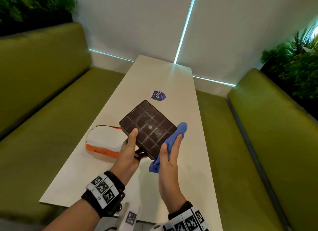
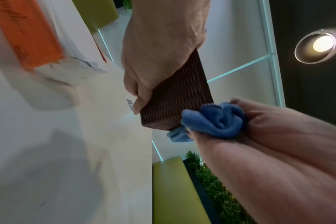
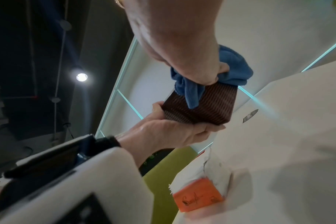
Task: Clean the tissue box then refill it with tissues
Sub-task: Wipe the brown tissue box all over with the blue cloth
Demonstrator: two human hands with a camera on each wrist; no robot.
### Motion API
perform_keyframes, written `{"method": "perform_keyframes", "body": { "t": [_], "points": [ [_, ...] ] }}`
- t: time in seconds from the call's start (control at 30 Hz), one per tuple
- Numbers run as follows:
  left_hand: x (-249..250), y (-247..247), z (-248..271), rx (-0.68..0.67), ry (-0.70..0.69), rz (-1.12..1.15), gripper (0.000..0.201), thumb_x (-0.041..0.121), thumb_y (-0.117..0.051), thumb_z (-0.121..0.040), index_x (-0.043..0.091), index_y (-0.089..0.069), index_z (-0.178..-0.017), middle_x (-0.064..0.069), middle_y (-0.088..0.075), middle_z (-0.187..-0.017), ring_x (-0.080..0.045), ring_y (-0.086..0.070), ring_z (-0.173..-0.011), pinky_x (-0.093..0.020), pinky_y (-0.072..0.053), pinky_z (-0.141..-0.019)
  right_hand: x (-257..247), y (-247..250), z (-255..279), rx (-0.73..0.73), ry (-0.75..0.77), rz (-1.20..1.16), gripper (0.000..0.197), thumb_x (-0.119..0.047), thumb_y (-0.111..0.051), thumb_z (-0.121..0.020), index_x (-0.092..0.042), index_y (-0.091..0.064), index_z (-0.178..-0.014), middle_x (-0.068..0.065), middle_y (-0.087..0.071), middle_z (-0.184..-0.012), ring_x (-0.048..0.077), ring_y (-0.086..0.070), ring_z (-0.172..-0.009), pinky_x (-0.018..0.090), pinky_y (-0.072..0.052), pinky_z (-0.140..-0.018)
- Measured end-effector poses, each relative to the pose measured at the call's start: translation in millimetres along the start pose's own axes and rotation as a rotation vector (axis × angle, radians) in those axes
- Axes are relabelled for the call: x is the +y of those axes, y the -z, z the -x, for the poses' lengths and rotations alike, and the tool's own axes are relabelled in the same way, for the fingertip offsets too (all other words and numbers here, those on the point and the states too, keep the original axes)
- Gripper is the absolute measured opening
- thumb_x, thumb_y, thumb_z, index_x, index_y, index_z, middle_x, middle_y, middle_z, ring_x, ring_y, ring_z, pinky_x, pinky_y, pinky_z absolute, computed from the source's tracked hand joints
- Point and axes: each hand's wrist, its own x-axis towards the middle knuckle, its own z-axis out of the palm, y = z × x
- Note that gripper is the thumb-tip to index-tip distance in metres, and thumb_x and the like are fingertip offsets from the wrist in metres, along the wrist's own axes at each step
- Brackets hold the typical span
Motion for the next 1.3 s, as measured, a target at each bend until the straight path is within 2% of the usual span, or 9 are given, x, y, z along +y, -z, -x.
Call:
{"method": "perform_keyframes", "body": {
  "t": [0.13, 0.33, 0.6, 0.67, 0.77, 0.93, 1.1, 1.2, 1.3],
  "points": [
    [-8.1, 2.2, 4.1, -0.032, 0.021, -0.011, 0.056, 0.043, -0.067, -0.082, 0.015, -0.053, -0.128, -0.019, -0.066, -0.121, -0.038, -0.066, -0.106, -0.054, -0.054, -0.089, 1.4, 10.0, -13.8, 0.008, -0.022, -0.075, 0.062, -0.057, -0.053, -0.091, -0.072, -0.011, -0.135, -0.024, -0.009, -0.16, 0.015, -0.032, -0.131, 0.056, -0.025, -0.116],
    [-14.3, -0.2, 13.5, -0.089, 0.049, -0.012, 0.041, 0.031, -0.062, -0.087, 0.017, -0.054, -0.125, -0.019, -0.064, -0.123, -0.039, -0.061, -0.113, -0.054, -0.051, -0.094, -9.1, 30.2, -28.3, -0.126, -0.128, -0.326, 0.061, -0.026, -0.058, -0.091, -0.046, -0.034, -0.144, -0.006, -0.061, -0.134, 0.014, -0.064, -0.113, 0.057, -0.039, -0.106],
    [-21.7, 8.7, 16.1, -0.164, 0.194, -0.183, 0.049, 0.04, -0.07, -0.078, 0.031, -0.052, -0.123, -0.005, -0.061, -0.13, -0.026, -0.054, -0.122, -0.055, -0.036, -0.105, 3.4, 54.3, -38.1, -0.206, -0.299, -0.393, 0.048, -0.02, -0.053, -0.096, -0.041, -0.045, -0.139, 0.004, -0.058, -0.138, 0.028, -0.055, -0.126, 0.053, -0.043, -0.104],
    [-20.9, 25.8, 10.7, -0.227, 0.174, -0.262, 0.089, 0.049, -0.087, -0.054, 0.033, -0.046, -0.131, 0.004, -0.056, -0.133, -0.022, -0.046, -0.13, -0.052, -0.03, -0.113, 7.8, 64.9, -38.7, -0.184, -0.361, -0.431, 0.045, -0.023, -0.054, -0.096, -0.04, -0.048, -0.137, 0.004, -0.06, -0.135, 0.029, -0.057, -0.124, 0.051, -0.047, -0.096],
    [-13.4, 58.1, -3.1, -0.289, 0.074, -0.581, 0.14, 0.044, -0.093, -0.047, 0.036, -0.001, -0.152, 0.016, -0.021, -0.153, -0.012, -0.03, -0.138, -0.043, -0.029, -0.116, 18.3, 84.7, -38.2, -0.186, -0.444, -0.393, 0.04, -0.025, -0.053, -0.096, -0.039, -0.051, -0.134, 0.002, -0.065, -0.13, 0.025, -0.061, -0.117, 0.044, -0.053, -0.084],
    [-6.5, 78.2, -17.2, -0.568, 0.068, -0.995, 0.141, 0.026, -0.095, -0.054, 0.045, 0.009, -0.149, 0.019, -0.01, -0.154, -0.008, -0.014, -0.146, -0.041, -0.016, -0.121, 51.8, 102.0, -36.3, -0.178, -0.504, -0.248, 0.04, -0.019, -0.051, -0.099, -0.023, -0.05, -0.138, 0.01, -0.061, -0.134, 0.028, -0.056, -0.126, 0.048, -0.037, -0.111],
    [-14.9, 83.2, -19.6, -0.562, 0.086, -1.034, 0.14, 0.012, -0.09, -0.063, 0.036, 0.017, -0.149, 0.022, -0.004, -0.149, -0.006, -0.014, -0.142, -0.034, -0.019, -0.119, 65.5, 96.2, -32.5, -0.142, -0.537, -0.164, 0.041, -0.032, -0.065, -0.084, -0.016, -0.06, -0.122, 0.033, -0.053, -0.133, 0.047, -0.049, -0.126, 0.056, -0.033, -0.113],
    [-21.3, 85.9, -23.3, -0.532, 0.045, -1.005, 0.136, 0.01, -0.09, -0.061, 0.037, 0.01, -0.149, 0.013, -0.012, -0.152, -0.009, -0.019, -0.142, -0.037, -0.023, -0.119, 70.1, 96.4, -39.8, -0.125, -0.462, -0.109, 0.041, -0.024, -0.039, -0.103, -0.021, -0.04, -0.144, 0.039, -0.05, -0.13, 0.032, -0.071, -0.071, 0.037, -0.061, -0.066],
    [-24.9, 89.2, -29.6, -0.515, 0.011, -1.015, 0.137, 0.015, -0.092, -0.058, 0.035, 0.008, -0.15, 0.011, -0.013, -0.154, -0.008, -0.017, -0.143, -0.036, -0.021, -0.119, 69.5, 101.9, -40.9, -0.025, -0.452, 0.088, 0.04, -0.042, -0.043, -0.1, -0.022, -0.048, -0.134, 0.018, -0.059, -0.082, 0.011, -0.045, -0.037, 0.02, -0.036, -0.035]
  ]
}}
